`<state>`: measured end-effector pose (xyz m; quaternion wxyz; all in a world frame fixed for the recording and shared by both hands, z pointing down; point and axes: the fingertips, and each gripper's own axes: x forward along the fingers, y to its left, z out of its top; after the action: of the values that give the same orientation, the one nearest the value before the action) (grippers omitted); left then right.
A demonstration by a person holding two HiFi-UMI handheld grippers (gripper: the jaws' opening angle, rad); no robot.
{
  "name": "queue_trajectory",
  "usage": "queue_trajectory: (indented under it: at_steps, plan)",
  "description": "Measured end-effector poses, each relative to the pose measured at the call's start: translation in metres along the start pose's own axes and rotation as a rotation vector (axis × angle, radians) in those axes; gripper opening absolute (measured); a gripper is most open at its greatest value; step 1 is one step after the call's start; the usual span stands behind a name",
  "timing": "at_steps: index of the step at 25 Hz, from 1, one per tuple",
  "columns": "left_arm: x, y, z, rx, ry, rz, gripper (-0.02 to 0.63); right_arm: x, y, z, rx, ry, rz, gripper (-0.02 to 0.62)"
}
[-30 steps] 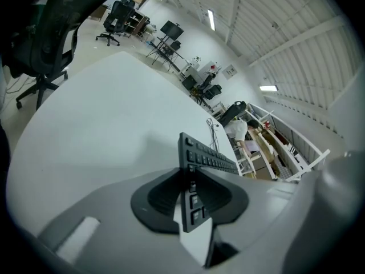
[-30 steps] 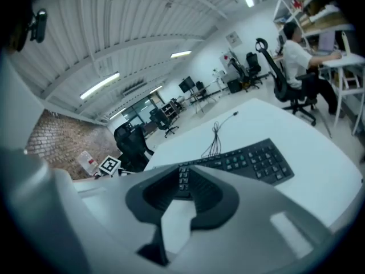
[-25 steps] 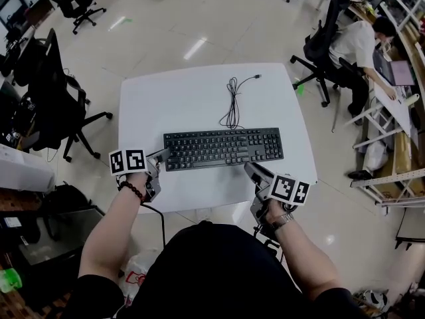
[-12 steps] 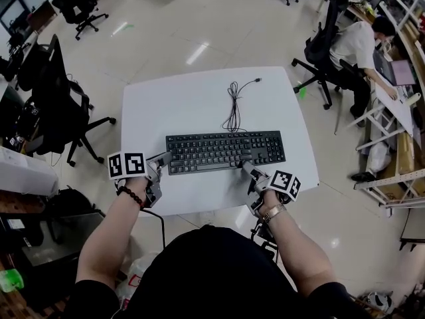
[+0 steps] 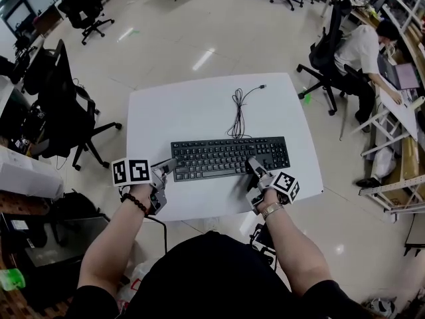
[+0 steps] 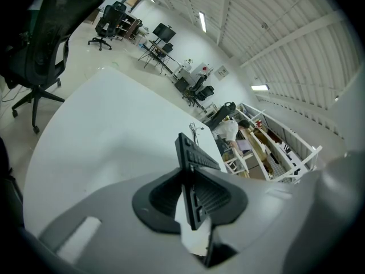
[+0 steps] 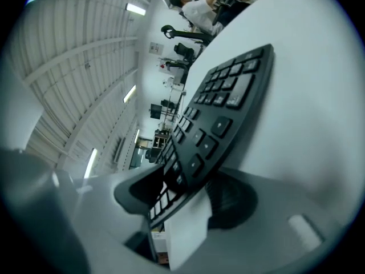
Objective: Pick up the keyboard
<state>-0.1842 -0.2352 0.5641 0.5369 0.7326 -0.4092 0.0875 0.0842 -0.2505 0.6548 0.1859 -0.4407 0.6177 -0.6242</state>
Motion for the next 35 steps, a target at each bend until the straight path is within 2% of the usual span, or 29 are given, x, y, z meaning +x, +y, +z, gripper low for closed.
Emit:
queue_trajectory:
  at_steps: [5,9,13,22,27,35]
  plan:
    - [0.001,-0.003,0.001,0.008,-0.002,0.0,0.075,0.006,0.004,0.006,-0.01,-0.019,0.037,0.213]
    - [0.001,0.003,-0.003,-0.001,-0.006,0.003,0.08,0.003,0.014,0.011,-0.073,-0.038,0.043,0.165]
    - [0.0,0.006,-0.007,-0.036,-0.03,-0.029,0.083,-0.004,0.03,0.015,-0.139,-0.04,0.048,0.152]
    - [-0.021,-0.011,0.015,-0.019,-0.164,-0.177,0.081,-0.024,0.128,0.03,-0.391,-0.065,0.146,0.14]
    - [-0.037,-0.024,0.038,0.013,-0.234,-0.231,0.083,-0.036,0.186,0.028,-0.527,-0.096,0.193,0.136]
    - [-0.052,-0.037,0.064,0.052,-0.296,-0.277,0.081,-0.046,0.232,0.023,-0.634,-0.141,0.237,0.133]
